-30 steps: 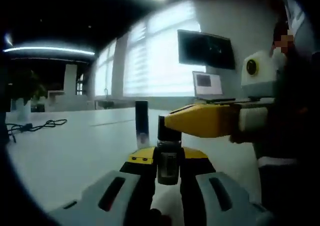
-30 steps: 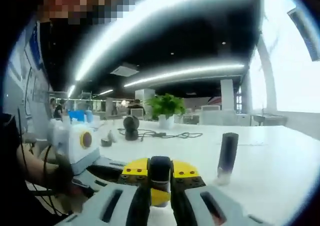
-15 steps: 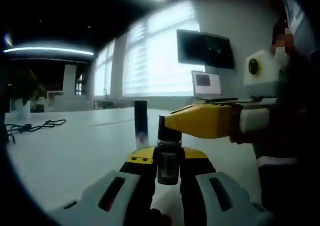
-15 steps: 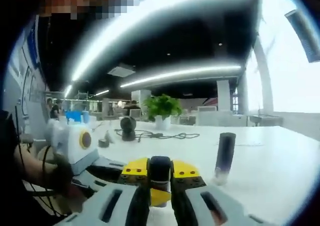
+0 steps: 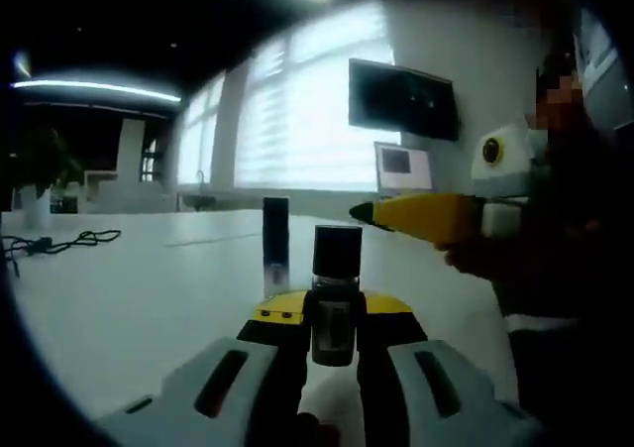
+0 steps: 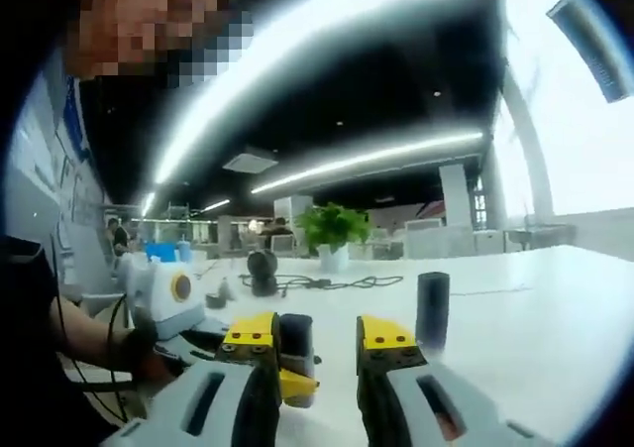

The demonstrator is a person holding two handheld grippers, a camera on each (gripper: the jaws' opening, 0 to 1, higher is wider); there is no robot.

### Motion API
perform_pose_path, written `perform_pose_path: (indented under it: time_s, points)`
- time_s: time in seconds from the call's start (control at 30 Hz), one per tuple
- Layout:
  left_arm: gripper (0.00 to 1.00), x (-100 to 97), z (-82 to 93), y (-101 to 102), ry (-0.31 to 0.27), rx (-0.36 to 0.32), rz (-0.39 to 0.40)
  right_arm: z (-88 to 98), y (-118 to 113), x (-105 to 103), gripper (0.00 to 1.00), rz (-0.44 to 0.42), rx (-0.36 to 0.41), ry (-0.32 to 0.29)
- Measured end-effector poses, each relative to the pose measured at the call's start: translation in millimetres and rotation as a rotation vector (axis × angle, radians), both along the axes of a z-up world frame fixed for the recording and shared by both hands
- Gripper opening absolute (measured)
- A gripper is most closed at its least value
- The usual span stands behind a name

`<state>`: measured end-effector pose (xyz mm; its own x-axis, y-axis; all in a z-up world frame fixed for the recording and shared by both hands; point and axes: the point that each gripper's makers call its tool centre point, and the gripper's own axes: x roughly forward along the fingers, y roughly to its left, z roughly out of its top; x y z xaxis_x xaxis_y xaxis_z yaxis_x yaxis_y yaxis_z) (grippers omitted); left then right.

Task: Pick up cosmetic bottle twist off cap place on table pick up cap screw tight cap place on table

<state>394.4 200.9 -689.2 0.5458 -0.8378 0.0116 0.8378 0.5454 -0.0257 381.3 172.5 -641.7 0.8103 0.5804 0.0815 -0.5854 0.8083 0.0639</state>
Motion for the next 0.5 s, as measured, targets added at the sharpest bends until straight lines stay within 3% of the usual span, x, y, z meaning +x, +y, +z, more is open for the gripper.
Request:
perform_pose_path:
  time_s: [0.17, 0.33, 0.5]
  points:
    - [0.08, -1.4, 5.1, -2, -0.006, -0.012, -0.065, 6.0, 4, -5, 0.23, 0.084, 0.048, -0.009]
    - [0.08, -7.1, 7.1, -9, -0.008, -0.023, -0.142, 7.6, 11, -15, 0.23, 0.204, 0.053, -0.013]
    - [0.08, -13.7, 5.5, -13, 0.007, -0.044, -0.197, 7.6, 6, -13, 0.23, 0.265, 0.020, -0.024]
